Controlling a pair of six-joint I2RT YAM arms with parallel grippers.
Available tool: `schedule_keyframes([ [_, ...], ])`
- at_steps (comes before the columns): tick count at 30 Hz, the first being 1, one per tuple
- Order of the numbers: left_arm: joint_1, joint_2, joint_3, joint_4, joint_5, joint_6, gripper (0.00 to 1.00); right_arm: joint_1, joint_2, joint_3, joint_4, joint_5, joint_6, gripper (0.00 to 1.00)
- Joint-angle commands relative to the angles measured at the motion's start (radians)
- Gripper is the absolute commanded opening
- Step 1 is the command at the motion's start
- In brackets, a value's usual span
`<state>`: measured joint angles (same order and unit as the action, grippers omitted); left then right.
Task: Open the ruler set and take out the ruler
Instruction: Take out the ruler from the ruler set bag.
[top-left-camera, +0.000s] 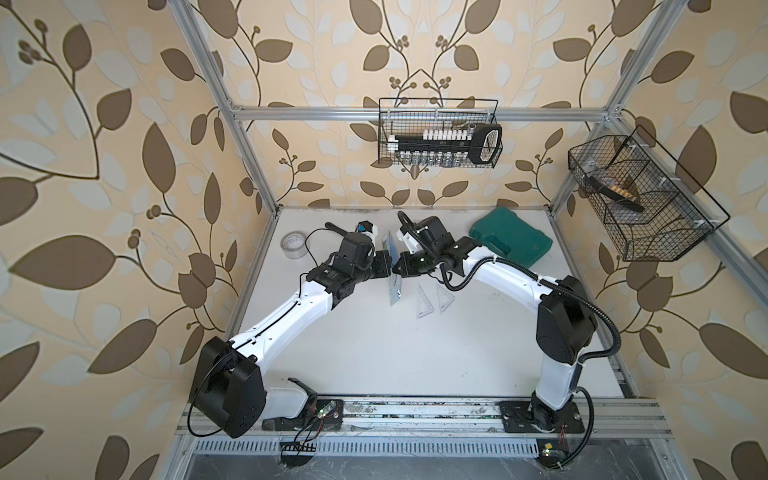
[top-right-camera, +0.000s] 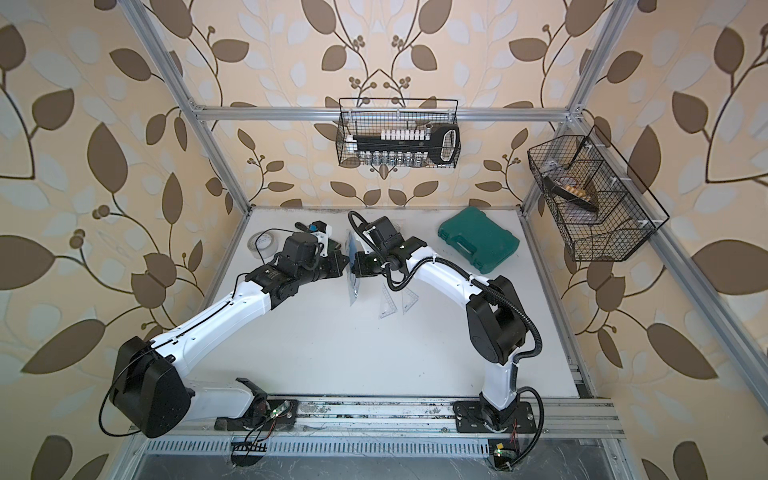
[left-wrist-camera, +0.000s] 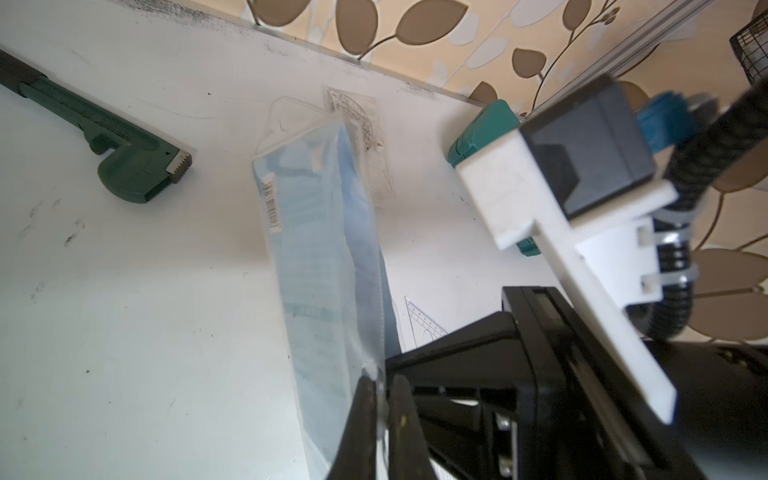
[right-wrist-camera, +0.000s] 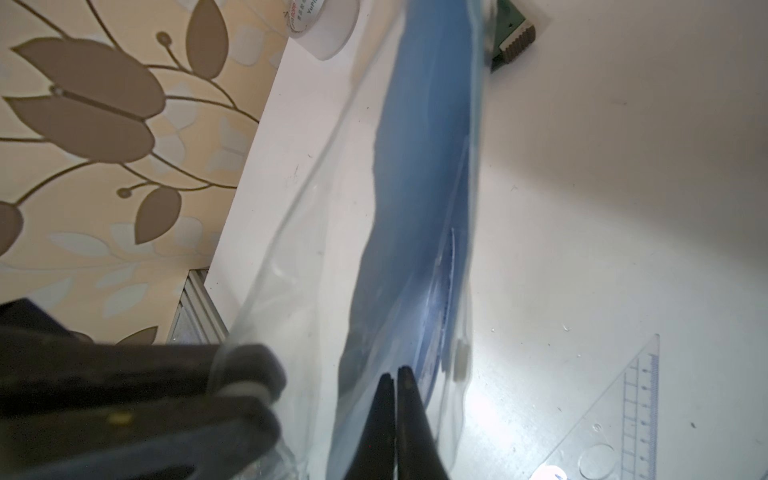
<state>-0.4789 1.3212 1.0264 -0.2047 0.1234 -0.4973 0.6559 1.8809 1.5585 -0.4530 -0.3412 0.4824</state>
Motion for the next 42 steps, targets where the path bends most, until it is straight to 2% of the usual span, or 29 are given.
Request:
schedule_keyframes([
  [1,-0.009,-0.012,0.029,0.034,0.007,0.001,0.00,-0.003,0.001,0.038,-0.050,0.088,-0.029,0.06],
  [17,-0.031,-0.003,0.044,0.060,0.010,-0.008,0.00,0.028,0.055,0.121,-0.201,0.240,-0.110,0.21],
  [22,-0.042,0.007,0.050,0.074,0.002,-0.012,0.00,0.036,0.086,0.141,-0.234,0.214,-0.122,0.21],
  [27,-0.048,0.018,0.056,0.080,-0.008,-0.014,0.00,0.035,0.084,0.134,-0.218,0.176,-0.119,0.16],
  [34,-0.048,0.024,0.051,0.073,-0.031,-0.017,0.00,0.022,0.039,0.109,-0.191,0.188,-0.105,0.06],
  [42,-0.048,0.042,0.041,0.086,-0.057,-0.035,0.00,-0.002,-0.037,0.085,-0.159,0.200,-0.090,0.02],
])
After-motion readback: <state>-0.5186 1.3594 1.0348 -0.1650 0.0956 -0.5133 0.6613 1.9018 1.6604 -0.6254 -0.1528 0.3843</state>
